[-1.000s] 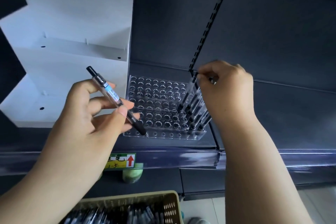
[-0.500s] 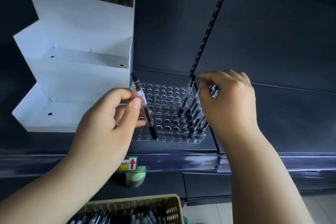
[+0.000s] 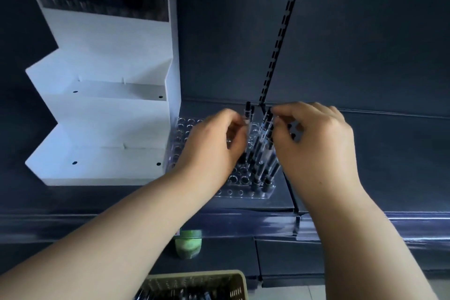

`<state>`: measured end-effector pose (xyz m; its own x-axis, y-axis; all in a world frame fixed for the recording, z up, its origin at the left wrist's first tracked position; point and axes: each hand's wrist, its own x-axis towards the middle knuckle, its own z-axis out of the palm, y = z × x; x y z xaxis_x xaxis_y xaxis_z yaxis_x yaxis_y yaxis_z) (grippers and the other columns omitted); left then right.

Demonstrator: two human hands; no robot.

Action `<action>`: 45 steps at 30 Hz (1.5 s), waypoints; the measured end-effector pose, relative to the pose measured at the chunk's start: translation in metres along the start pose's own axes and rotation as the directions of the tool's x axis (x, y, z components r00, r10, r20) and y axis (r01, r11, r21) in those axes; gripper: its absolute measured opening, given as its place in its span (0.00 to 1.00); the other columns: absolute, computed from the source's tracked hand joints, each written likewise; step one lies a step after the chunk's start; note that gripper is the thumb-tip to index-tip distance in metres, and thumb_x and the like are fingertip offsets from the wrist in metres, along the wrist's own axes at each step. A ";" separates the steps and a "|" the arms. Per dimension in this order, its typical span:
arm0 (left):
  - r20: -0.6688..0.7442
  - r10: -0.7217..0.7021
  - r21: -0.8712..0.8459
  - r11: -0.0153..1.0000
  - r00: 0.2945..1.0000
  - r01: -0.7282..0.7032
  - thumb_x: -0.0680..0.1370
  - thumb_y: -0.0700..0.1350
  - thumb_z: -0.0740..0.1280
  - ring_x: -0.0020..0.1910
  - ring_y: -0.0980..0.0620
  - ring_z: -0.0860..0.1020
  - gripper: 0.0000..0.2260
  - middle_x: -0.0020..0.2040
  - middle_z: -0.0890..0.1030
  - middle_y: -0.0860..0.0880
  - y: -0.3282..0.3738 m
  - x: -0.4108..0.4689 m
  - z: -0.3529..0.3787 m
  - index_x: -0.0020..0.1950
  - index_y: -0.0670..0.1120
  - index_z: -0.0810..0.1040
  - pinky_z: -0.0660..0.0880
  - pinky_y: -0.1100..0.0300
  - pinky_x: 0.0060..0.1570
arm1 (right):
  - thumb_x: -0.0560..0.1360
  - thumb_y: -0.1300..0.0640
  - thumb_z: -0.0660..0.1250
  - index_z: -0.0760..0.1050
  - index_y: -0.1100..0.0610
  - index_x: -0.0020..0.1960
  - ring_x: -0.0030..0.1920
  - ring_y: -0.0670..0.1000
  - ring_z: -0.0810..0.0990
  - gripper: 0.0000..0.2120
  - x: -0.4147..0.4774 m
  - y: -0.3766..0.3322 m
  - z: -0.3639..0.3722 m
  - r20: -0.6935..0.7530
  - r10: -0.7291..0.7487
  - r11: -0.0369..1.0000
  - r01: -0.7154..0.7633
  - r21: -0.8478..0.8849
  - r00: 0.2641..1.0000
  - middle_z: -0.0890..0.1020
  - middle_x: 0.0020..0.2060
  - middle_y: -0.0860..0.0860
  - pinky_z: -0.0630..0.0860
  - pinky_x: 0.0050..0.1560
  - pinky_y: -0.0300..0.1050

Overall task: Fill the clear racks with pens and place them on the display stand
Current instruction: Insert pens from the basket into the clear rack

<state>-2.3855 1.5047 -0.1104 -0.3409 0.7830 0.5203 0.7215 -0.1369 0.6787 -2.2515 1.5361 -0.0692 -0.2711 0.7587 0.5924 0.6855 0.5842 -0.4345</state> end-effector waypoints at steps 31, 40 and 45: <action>0.387 -0.092 0.605 0.777 0.917 -0.177 0.68 0.44 0.74 0.51 0.45 0.79 0.17 0.50 0.81 0.49 -0.021 -0.183 -0.105 0.56 0.46 0.80 0.78 0.52 0.46 | 0.76 0.57 0.61 0.78 0.55 0.57 0.54 0.56 0.73 0.13 -0.120 -0.044 0.030 0.456 -0.186 0.977 0.215 -0.013 0.870 0.81 0.49 0.52 0.74 0.51 0.48; 0.375 -0.472 0.666 0.736 0.798 0.123 0.80 0.47 0.58 0.64 0.50 0.69 0.15 0.64 0.72 0.52 -0.055 -0.252 -0.116 0.67 0.51 0.69 0.69 0.56 0.60 | 0.76 0.58 0.60 0.77 0.53 0.59 0.54 0.56 0.77 0.13 -0.234 -0.049 0.049 0.748 0.283 0.958 -0.149 -0.244 0.600 0.77 0.56 0.54 0.75 0.54 0.45; 0.439 -0.595 0.697 0.698 0.673 0.163 0.80 0.43 0.57 0.65 0.47 0.69 0.17 0.66 0.71 0.49 -0.065 -0.277 -0.115 0.69 0.51 0.68 0.67 0.56 0.63 | 0.75 0.61 0.62 0.76 0.56 0.60 0.58 0.56 0.76 0.14 -0.275 -0.056 0.053 0.807 0.321 0.947 -0.175 -0.269 0.496 0.75 0.59 0.55 0.74 0.58 0.43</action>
<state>-2.4075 1.2274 -0.2392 -0.3943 0.8748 -0.2814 0.8685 0.4548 0.1970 -2.2515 1.3101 -0.2437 -0.4594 0.7963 -0.3936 0.8787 0.3425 -0.3327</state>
